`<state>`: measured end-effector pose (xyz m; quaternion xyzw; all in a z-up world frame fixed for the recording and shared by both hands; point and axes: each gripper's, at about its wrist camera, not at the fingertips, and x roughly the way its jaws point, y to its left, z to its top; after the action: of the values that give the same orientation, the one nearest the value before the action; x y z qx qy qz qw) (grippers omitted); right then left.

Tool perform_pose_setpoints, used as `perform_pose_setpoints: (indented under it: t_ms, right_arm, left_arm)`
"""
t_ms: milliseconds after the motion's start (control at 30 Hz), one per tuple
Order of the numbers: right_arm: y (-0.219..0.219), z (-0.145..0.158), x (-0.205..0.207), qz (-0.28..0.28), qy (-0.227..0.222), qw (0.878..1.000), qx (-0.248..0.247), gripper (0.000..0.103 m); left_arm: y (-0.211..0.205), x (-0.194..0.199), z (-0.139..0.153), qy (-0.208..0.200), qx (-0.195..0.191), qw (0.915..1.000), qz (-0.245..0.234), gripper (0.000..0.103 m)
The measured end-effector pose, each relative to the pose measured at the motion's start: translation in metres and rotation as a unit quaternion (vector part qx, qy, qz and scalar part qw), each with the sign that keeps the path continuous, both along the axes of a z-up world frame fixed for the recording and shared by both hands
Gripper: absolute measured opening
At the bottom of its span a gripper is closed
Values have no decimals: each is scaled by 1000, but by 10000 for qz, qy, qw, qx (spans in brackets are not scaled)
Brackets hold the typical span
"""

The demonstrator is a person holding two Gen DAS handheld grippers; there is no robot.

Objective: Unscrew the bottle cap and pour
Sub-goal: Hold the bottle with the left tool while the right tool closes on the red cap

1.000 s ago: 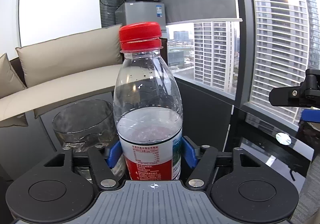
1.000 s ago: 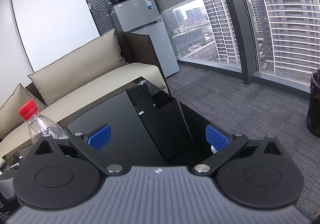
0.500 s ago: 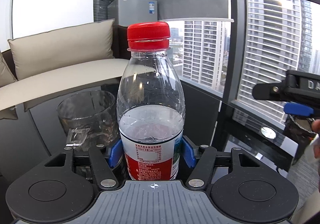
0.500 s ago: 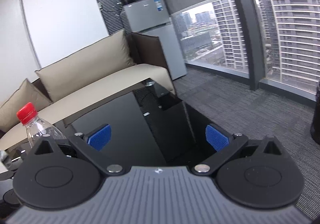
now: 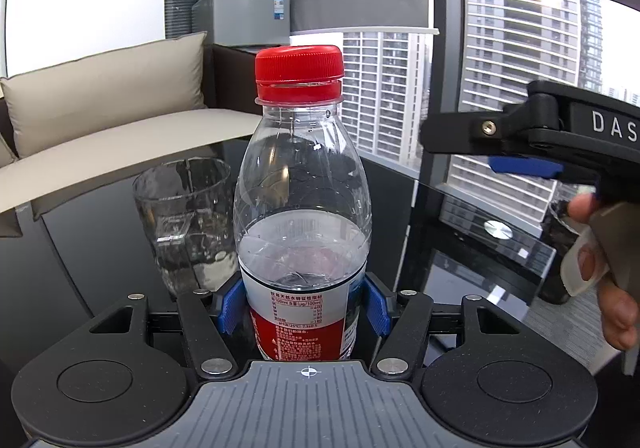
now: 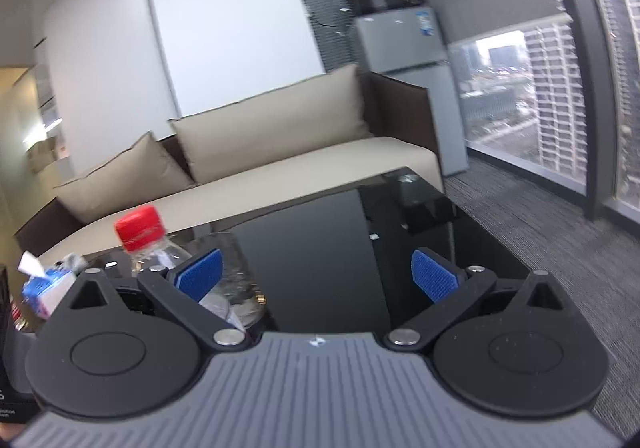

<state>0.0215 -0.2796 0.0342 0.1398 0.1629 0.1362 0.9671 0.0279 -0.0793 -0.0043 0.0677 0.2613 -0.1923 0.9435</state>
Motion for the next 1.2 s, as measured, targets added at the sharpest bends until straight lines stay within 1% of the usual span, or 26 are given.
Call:
perform_pose_setpoints:
  t_ms: [133,267,433,467,500,533,633,700,767,867,933,1000,1033,1067,1133,1200]
  right_arm:
    - [13,8,-4,251,13,9997,-47,103]
    - [27,23,-10,486,-79,9988,-12,103]
    - [43,37,-20,705,-215,9972,-145,103]
    - [46,39,-22,745,-241,9968,-164,101]
    - [48,40,-23,780,-261,9964,-180,97]
    - [51,42,-25,819,-280,9960,-205,94]
    - [63,50,-27,915,-342,9947,-335,89]
    - [67,53,-26,978,-354,9939,-380,75]
    - [70,56,-25,1033,-370,9930,-427,72]
    - [75,58,-25,1110,-402,9917,-514,63]
    - [77,57,-20,1136,-425,9909,-576,61]
    - [78,58,-20,1163,-412,9906,-598,51]
    - [79,58,-19,1176,-405,9903,-611,49]
    - [80,58,-19,1190,-398,9901,-625,44]
    - [80,57,-18,1213,-388,9898,-637,41]
    - [80,55,-15,1250,-393,9890,-678,34]
  left_arm:
    - [6,-7,0,20,-38,10000,-36,56]
    - [8,-7,-1,11,-61,10000,-57,56]
    - [4,-8,-2,-23,-39,10000,-64,56]
    - [4,-8,-2,-26,-36,10000,-64,56]
    - [4,-8,-2,-28,-34,10000,-64,56]
    - [4,-8,-2,-31,-32,10000,-64,56]
    - [3,-8,-2,-38,-25,10000,-64,56]
    - [2,-7,-3,-43,-21,10000,-64,56]
    - [2,-7,-3,-48,-16,10000,-64,56]
    - [1,-7,-3,-56,-10,10000,-65,56]
    - [1,-6,-4,-58,-9,10000,-64,56]
    - [0,-6,-4,-59,-10,10000,-64,56]
    - [0,-6,-5,-59,-11,10000,-66,56]
    - [-1,-5,-5,-59,-11,10000,-67,56]
    - [-1,-5,-5,-61,-10,10000,-67,56]
    - [-2,-5,-5,-64,-7,10000,-67,56]
